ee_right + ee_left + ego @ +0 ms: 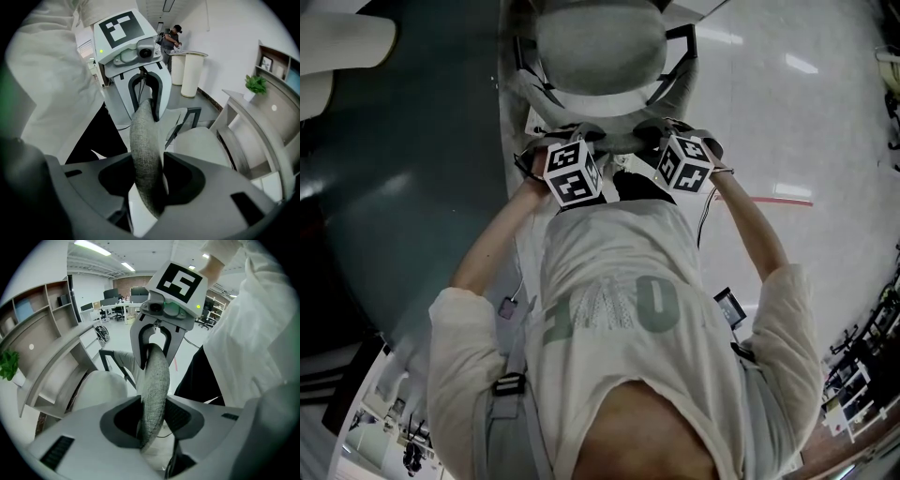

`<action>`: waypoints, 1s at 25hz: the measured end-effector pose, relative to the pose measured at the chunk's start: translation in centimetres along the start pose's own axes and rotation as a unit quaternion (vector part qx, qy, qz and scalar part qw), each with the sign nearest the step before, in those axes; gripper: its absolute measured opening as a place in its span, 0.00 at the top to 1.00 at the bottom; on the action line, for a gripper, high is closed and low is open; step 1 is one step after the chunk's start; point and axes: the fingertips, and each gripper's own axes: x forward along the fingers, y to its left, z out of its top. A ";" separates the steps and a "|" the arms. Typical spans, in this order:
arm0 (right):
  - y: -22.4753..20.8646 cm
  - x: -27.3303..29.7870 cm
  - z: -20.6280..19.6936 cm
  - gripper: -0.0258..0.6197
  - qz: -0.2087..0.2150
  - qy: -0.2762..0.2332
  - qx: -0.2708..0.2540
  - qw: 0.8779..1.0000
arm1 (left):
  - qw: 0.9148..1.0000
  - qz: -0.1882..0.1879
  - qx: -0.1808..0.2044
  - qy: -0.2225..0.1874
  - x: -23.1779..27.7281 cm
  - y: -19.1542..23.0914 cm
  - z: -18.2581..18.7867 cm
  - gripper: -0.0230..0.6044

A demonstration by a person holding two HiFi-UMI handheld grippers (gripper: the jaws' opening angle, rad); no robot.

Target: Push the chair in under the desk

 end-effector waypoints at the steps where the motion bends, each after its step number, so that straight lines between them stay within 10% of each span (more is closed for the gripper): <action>1: -0.7 -0.2 0.0 0.72 -0.006 -0.002 0.003 1.000 | 1.000 0.005 0.001 -0.001 -0.1 0.6 0.3 0.73; 16: -0.3 -0.4 -0.8 0.67 -0.056 -0.028 0.064 0.996 | 0.994 0.011 0.074 0.074 0.5 -0.1 0.5 0.72; 25: -4.6 1.2 2.3 0.66 -0.076 -0.045 0.062 0.994 | 0.992 0.066 0.022 0.107 -1.0 5.3 -2.2 0.74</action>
